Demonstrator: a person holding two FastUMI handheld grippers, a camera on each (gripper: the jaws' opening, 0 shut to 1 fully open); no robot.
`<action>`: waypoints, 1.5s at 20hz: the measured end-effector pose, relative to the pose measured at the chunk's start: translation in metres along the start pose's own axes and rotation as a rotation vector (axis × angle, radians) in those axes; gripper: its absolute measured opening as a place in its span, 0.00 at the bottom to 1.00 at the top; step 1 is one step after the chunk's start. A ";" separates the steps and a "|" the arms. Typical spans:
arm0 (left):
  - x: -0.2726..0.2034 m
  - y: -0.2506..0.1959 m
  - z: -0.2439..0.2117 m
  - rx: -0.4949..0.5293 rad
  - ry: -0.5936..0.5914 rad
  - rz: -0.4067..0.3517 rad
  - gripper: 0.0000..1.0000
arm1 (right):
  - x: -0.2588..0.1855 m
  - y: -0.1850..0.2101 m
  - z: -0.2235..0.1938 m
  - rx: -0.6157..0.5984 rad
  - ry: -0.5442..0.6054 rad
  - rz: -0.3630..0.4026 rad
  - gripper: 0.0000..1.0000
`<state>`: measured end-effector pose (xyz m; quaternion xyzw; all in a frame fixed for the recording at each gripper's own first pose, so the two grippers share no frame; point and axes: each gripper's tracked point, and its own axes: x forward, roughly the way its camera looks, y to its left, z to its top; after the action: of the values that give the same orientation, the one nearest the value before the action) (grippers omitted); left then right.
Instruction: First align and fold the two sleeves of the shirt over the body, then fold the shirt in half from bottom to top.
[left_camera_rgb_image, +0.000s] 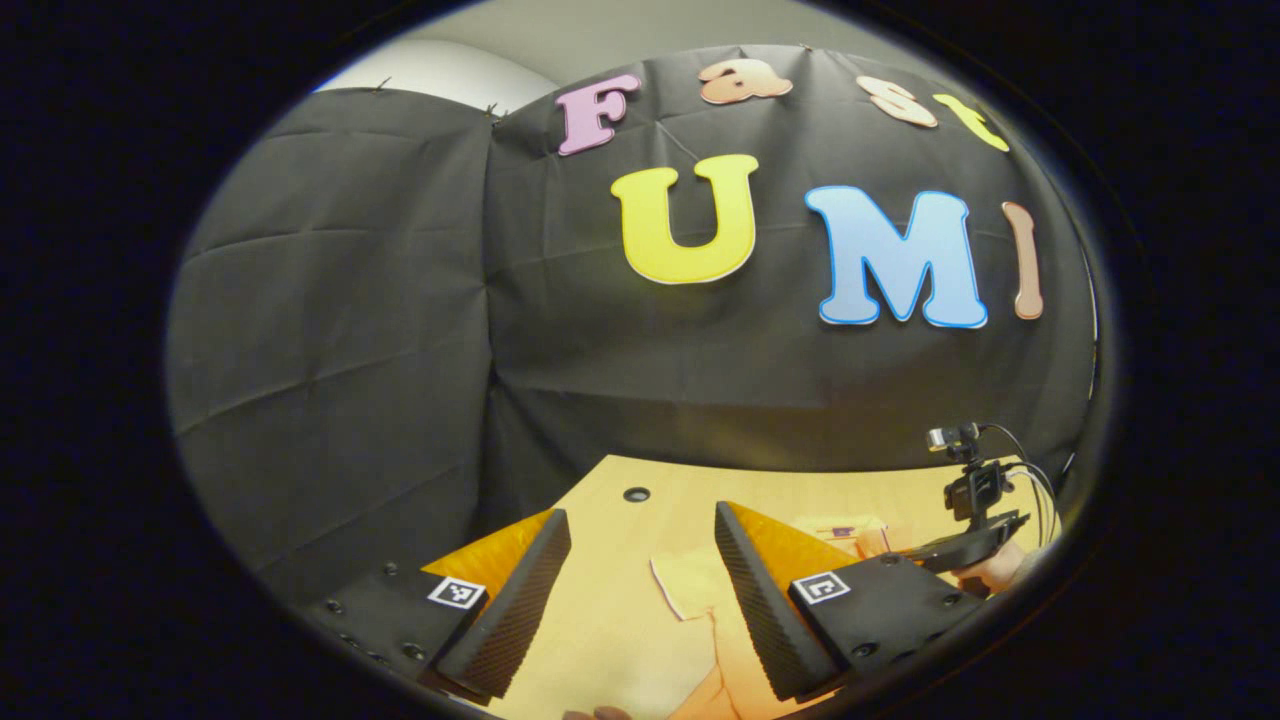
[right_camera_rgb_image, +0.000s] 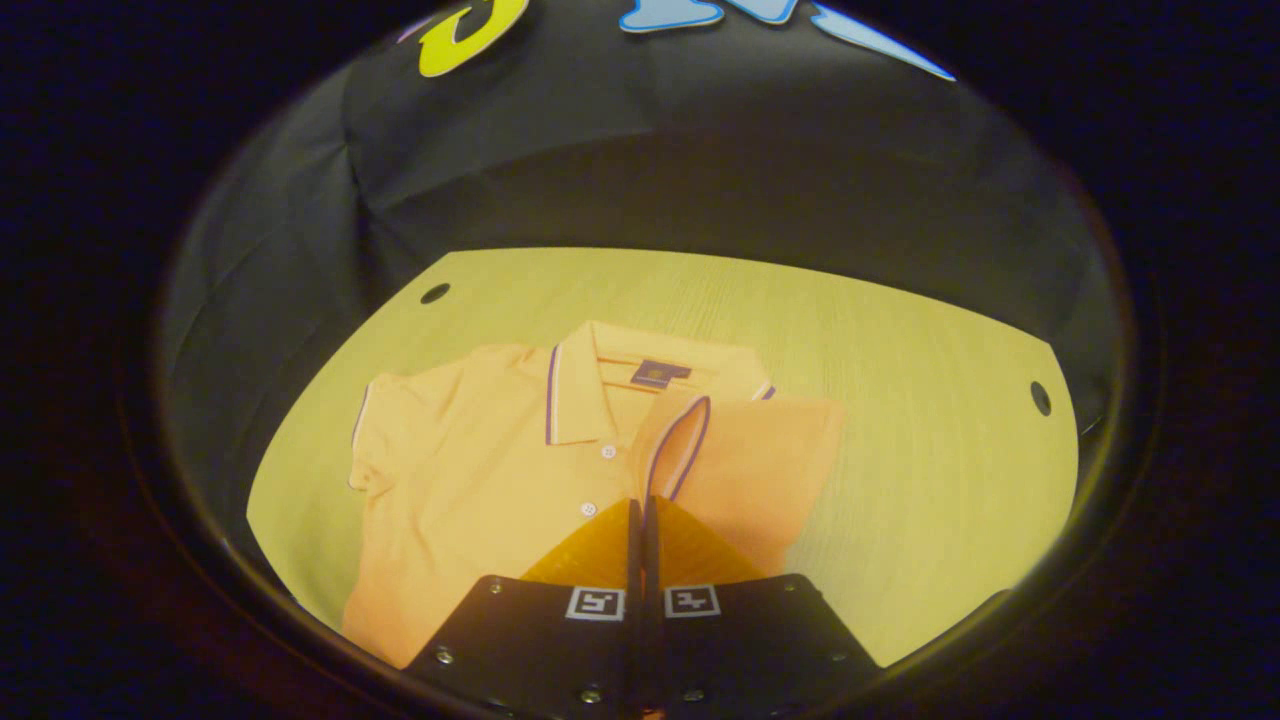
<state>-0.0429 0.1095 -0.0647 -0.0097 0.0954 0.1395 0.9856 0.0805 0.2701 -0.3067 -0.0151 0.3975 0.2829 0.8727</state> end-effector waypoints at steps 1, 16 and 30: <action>0.002 0.001 -0.003 -0.003 0.006 0.000 0.96 | 0.000 -0.001 -0.004 -0.003 0.014 -0.009 0.01; 0.094 -0.032 -0.094 -0.027 0.180 -0.117 0.95 | -0.101 0.002 0.043 0.021 -0.163 -0.002 0.53; 0.191 -0.040 -0.261 -0.028 0.460 -0.122 0.97 | -0.225 -0.006 0.046 0.098 -0.282 -0.086 0.53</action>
<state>0.1004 0.1110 -0.3575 -0.0609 0.3147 0.0752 0.9443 -0.0025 0.1681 -0.1184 0.0502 0.2835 0.2251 0.9308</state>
